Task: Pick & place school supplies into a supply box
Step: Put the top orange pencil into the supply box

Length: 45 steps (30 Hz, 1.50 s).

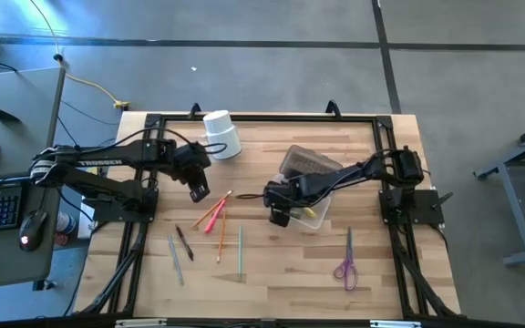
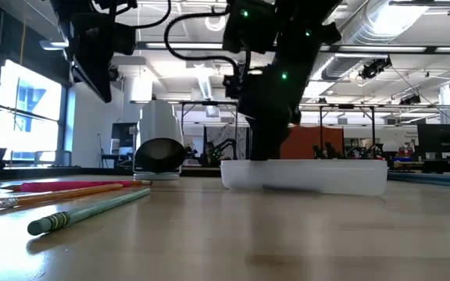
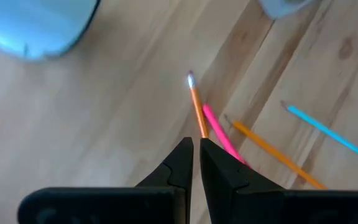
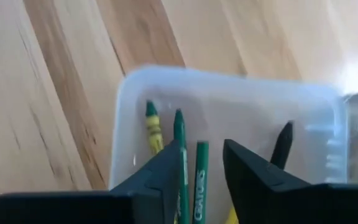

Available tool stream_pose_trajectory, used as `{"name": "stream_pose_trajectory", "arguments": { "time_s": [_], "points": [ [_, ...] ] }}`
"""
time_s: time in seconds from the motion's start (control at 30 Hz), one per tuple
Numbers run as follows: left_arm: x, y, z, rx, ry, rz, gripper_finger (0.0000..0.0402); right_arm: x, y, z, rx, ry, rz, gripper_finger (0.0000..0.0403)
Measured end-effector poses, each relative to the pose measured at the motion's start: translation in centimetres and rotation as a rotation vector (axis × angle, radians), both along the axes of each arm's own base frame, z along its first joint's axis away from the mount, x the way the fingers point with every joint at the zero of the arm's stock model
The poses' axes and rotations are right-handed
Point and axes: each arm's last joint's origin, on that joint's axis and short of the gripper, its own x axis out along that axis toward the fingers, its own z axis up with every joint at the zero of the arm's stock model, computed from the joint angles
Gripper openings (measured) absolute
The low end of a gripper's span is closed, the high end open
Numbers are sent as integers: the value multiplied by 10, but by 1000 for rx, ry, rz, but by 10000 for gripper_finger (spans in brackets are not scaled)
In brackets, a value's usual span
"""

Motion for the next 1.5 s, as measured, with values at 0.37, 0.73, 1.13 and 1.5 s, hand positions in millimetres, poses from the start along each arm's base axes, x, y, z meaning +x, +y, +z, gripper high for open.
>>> {"name": "stream_pose_trajectory", "arguments": {
  "time_s": [0.37,0.73,1.13,1.5],
  "points": [
    [-8,-2,-13,-55,89,79,67,14,3,20,45,-79,20,122],
    [-11,-23,-91,-221,19,93,67,14,4,20,98,-74,46,122],
    [-4,-48,-107,-133,-144,-95,67,14,3,20,95,-76,39,122],
    [1,-58,-127,50,-40,-85,67,15,3,21,96,-93,40,122]
  ]
}}
